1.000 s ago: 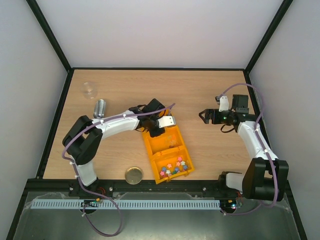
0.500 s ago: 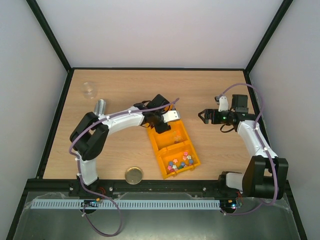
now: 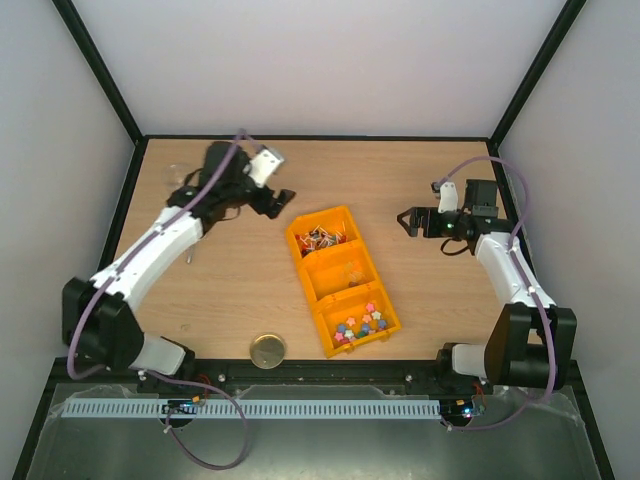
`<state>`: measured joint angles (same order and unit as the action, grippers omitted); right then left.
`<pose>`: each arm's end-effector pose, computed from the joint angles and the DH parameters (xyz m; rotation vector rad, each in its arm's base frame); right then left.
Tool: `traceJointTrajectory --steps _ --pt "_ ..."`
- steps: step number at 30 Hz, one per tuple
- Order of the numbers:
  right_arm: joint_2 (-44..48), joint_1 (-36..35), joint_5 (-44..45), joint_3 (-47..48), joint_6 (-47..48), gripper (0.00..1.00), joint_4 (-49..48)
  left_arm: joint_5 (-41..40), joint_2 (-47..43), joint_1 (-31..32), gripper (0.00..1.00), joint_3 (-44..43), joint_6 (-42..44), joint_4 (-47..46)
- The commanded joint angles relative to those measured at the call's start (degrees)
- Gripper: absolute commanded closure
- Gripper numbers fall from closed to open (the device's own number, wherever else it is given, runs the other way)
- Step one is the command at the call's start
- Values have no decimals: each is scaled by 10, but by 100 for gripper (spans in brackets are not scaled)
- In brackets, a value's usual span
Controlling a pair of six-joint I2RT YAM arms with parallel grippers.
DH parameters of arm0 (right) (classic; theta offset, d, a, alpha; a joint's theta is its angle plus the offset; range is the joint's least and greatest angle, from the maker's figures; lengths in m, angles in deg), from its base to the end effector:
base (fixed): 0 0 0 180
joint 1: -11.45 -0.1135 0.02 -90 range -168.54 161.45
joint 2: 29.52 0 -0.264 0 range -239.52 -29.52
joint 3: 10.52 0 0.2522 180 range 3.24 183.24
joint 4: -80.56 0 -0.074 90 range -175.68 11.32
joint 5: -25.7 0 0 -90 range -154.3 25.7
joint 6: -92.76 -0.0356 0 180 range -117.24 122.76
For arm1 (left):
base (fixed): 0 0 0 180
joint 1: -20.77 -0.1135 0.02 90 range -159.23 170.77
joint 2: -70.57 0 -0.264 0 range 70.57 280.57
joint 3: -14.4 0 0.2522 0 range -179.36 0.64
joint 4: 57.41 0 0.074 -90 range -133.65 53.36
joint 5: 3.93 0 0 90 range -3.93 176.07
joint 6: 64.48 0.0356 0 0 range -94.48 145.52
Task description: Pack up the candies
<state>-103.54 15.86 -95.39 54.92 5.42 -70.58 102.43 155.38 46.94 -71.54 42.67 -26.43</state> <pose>0.2802 -0.0032 0.2662 -0.2618 2.1493 0.5302 0.3026 -0.1599 0.3276 0.9310 1.8740 -0.3938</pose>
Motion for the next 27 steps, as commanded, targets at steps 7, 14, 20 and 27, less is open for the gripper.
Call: traceJointTrajectory --steps 7,14,20,27 --pt "-26 1 -28 35 -17 2 -11 -26 -15 -202 1 -19 -19 92" --pt "-30 1 -34 38 -20 1 -11 -36 113 -358 5 -129 -24 123" --pt "-26 1 -31 38 -17 1 -5 -45 263 -444 15 -295 -57 169" --pt "-22 1 -23 37 -10 1 2 -11 387 -468 18 -417 -39 199"
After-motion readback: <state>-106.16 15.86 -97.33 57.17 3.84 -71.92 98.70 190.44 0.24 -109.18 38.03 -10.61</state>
